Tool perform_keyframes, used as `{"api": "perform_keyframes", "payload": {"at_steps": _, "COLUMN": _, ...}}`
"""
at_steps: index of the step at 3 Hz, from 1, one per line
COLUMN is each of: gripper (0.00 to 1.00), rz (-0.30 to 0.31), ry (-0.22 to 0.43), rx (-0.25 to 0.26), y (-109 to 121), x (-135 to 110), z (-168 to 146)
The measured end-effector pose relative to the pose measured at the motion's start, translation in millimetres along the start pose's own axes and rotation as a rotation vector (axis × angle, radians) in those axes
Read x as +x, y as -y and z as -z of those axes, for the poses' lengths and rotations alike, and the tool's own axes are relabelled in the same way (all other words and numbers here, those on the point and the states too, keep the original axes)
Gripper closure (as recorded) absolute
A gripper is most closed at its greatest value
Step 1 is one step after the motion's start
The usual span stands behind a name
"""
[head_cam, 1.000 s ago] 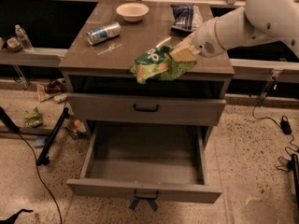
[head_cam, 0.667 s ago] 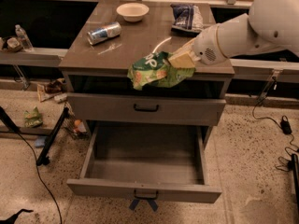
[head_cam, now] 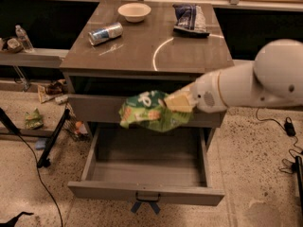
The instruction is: Place green rice chip bag into middle drawer
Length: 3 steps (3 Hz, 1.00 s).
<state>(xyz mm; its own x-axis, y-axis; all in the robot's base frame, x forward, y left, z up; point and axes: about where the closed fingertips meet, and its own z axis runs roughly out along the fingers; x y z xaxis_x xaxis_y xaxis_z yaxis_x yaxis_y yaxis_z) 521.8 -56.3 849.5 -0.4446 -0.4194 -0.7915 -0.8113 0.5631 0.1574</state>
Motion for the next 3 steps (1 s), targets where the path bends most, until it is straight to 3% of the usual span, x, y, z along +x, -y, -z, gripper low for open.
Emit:
{"api": "perform_keyframes", "payload": {"at_steps": 1, "gripper": 1.0, "rz": -0.105, "ry": -0.045, "rx": -0.012, "y": -16.2, "x": 49.3, "z": -24.8}}
{"api": "perform_keyframes", "payload": {"at_steps": 2, "gripper": 1.0, "rz": -0.126, "ry": -0.095, "rx": 0.024, "y": -0.9, "x": 86.5, "z": -65.6}}
{"api": "perform_keyframes", "payload": {"at_steps": 3, "gripper": 1.0, "rz": -0.128, "ry": -0.09, "rx": 0.019, "y": -3.0, "x": 83.7, "z": -61.6}}
